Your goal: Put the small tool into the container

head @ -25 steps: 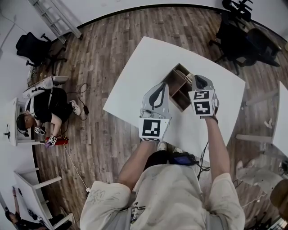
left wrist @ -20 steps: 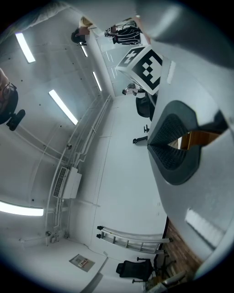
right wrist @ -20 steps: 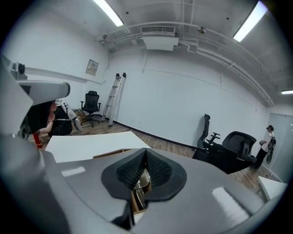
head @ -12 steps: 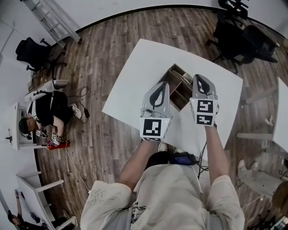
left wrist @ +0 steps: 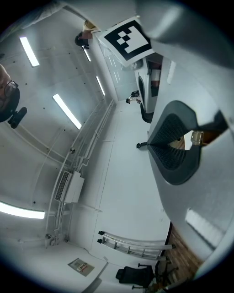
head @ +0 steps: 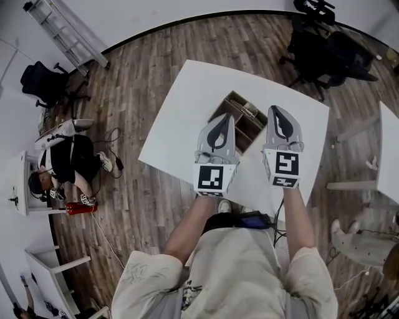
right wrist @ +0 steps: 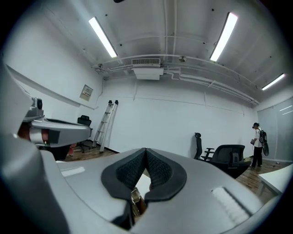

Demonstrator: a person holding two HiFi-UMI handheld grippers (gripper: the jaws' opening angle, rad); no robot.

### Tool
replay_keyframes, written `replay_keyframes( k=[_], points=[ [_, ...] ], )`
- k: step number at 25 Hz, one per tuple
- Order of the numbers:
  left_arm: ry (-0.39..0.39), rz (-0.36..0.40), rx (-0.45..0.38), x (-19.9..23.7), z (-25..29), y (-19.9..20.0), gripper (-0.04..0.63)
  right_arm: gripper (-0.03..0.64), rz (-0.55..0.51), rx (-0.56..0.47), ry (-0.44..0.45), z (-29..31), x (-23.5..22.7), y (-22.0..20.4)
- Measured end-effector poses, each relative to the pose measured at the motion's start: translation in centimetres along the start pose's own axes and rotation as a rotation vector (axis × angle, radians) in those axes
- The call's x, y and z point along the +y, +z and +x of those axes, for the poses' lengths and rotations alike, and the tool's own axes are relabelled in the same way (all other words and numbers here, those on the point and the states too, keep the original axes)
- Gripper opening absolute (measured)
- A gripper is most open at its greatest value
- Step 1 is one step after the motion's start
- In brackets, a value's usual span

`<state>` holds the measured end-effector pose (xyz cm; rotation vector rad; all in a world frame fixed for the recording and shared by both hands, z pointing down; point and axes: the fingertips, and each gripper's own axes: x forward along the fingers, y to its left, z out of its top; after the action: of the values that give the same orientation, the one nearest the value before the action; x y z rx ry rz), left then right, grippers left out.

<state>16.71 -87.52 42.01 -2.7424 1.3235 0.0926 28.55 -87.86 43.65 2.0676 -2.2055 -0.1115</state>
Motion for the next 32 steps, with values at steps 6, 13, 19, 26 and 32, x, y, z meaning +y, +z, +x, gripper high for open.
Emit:
replay_keyframes(
  k=[6,13,19,26,32],
  points=[
    [-0.015,0.002,-0.017,-3.3,-0.3,1.9,0.015,0.006,0.031,-0.065,-0.023,-4.7,-2.4,2.6],
    [-0.044,-0.002,-0.03,-6.5,-0.9,4.1,0.014,0.006,0.06,-0.127,-0.073,-9.5,-4.6,5.2],
    [-0.059,-0.01,-0.046,-8.4,-1.4,5.5,0.015,0.006,0.069,-0.163,-0.091,-12.7,-5.9,6.2],
    [-0.056,-0.014,-0.051,-8.6,-2.7,6.1,0.015,0.006,0.081,-0.16,-0.1,-14.2,-5.4,5.7],
    [-0.04,-0.004,-0.052,-8.6,-3.5,5.6,0.015,0.006,0.097,-0.155,-0.092,-14.5,-5.2,4.7]
  ],
)
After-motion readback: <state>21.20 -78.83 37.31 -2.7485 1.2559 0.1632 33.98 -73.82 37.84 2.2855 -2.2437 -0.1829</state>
